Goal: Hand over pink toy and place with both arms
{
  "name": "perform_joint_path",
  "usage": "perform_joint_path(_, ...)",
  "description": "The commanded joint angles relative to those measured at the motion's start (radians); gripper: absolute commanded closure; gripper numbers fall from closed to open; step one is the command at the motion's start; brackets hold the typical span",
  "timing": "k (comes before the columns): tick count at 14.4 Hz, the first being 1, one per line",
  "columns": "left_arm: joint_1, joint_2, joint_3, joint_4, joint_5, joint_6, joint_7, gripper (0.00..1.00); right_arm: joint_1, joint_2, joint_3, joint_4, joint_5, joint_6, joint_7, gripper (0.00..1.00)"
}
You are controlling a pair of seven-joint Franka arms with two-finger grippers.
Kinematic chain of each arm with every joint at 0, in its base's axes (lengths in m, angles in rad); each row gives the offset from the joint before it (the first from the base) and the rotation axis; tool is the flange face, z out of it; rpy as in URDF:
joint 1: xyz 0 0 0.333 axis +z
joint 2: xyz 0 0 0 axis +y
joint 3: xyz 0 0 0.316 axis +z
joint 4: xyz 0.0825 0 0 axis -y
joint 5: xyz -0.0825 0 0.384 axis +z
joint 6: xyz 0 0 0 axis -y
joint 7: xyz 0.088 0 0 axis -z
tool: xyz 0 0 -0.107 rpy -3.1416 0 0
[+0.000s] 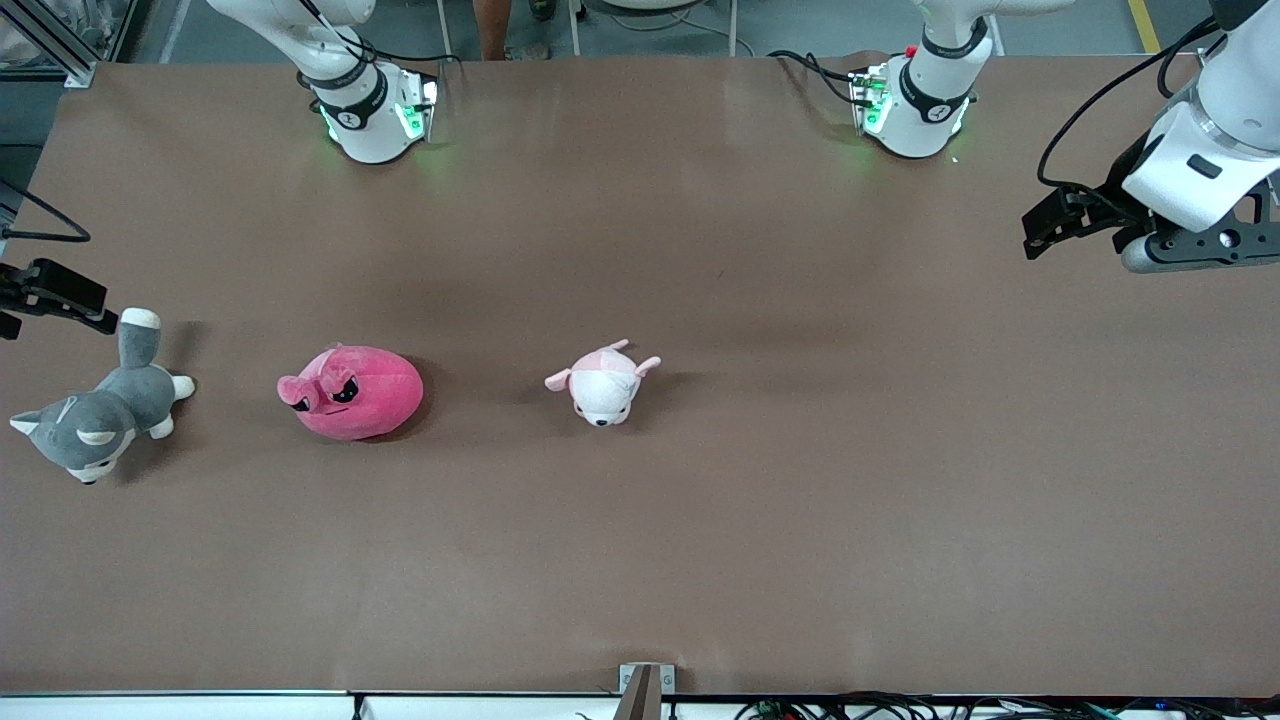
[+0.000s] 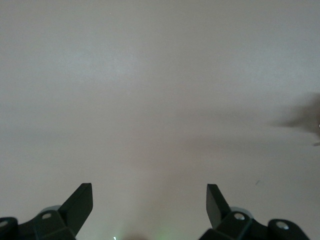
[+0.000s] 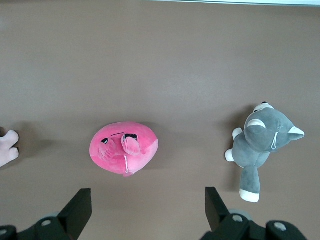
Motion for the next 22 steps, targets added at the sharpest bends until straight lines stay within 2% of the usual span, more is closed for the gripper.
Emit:
perform_joint_path(1, -0.003, -0.004, -0.001, -0.008, 0.013, 0.014, 0.004, 0.0, -0.003, -0.016, -0.004, -0.031, -0.015, 0.014, 0.02, 0.0)
perform_joint_path(7, -0.003, -0.005, -0.001, -0.006, 0.015, 0.013, 0.007, 0.0, -0.002, -0.039, -0.007, -0.034, -0.013, 0.021, 0.02, 0.0)
perform_joint_path(9, -0.003, -0.01, -0.001, -0.006, 0.013, 0.01, -0.002, 0.0, 0.015, -0.079, -0.015, -0.083, -0.022, 0.043, 0.021, 0.0)
perform_joint_path(13, 0.001, -0.01, -0.001, -0.002, 0.012, 0.007, 0.01, 0.0, 0.144, -0.104, -0.164, -0.112, -0.007, 0.073, 0.023, 0.0)
perform_joint_path(16, 0.006, -0.008, 0.008, 0.027, 0.013, -0.002, 0.032, 0.0, 0.144, -0.125, -0.167, -0.145, -0.007, 0.073, 0.023, 0.0)
perform_joint_path(19, 0.023, -0.007, 0.011, 0.042, 0.013, -0.016, 0.061, 0.0, 0.144, -0.248, -0.167, -0.32, -0.009, 0.16, 0.023, 0.0)
perform_joint_path(22, 0.029, -0.005, 0.011, 0.049, 0.013, -0.016, 0.06, 0.0, 0.15, -0.27, -0.162, -0.344, -0.012, 0.142, 0.102, 0.0)
